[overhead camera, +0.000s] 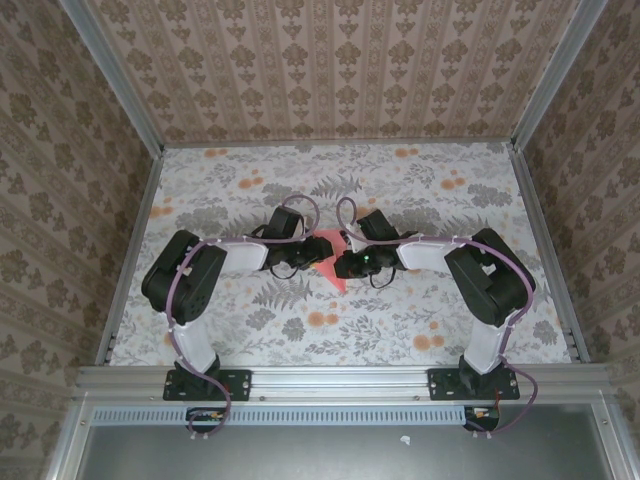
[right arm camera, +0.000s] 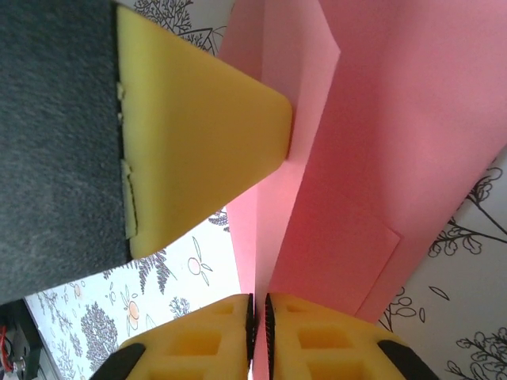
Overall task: Fold a paper plane with a square sheet of paper (fold left side to right side)
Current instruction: Fourth fold the wing at the center of the table.
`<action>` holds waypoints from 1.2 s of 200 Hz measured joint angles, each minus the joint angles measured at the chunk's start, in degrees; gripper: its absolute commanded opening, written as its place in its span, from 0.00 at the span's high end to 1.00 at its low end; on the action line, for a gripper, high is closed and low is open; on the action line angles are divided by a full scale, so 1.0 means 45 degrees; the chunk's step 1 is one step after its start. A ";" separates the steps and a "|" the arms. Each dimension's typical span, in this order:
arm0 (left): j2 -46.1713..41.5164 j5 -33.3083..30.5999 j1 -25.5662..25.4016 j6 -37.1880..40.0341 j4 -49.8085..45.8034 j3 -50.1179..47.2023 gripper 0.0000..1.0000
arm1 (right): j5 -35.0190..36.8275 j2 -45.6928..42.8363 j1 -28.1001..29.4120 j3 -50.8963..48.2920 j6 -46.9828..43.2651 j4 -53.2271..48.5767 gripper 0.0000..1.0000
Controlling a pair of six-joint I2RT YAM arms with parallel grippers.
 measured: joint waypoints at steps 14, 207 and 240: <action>0.0005 -0.0005 -0.0005 0.0000 -0.0049 0.0024 0.55 | -0.0126 -0.0005 -0.0073 -0.0058 0.0053 0.0180 0.76; 0.0019 -0.0044 -0.0010 0.0005 -0.0209 0.0107 0.55 | -0.2045 0.0767 -0.1137 -0.0019 0.1690 0.1865 0.85; 0.0019 -0.0044 -0.0010 0.0005 -0.0209 0.0107 0.55 | -0.2035 0.0772 -0.1117 0.0010 0.1787 0.1855 1.00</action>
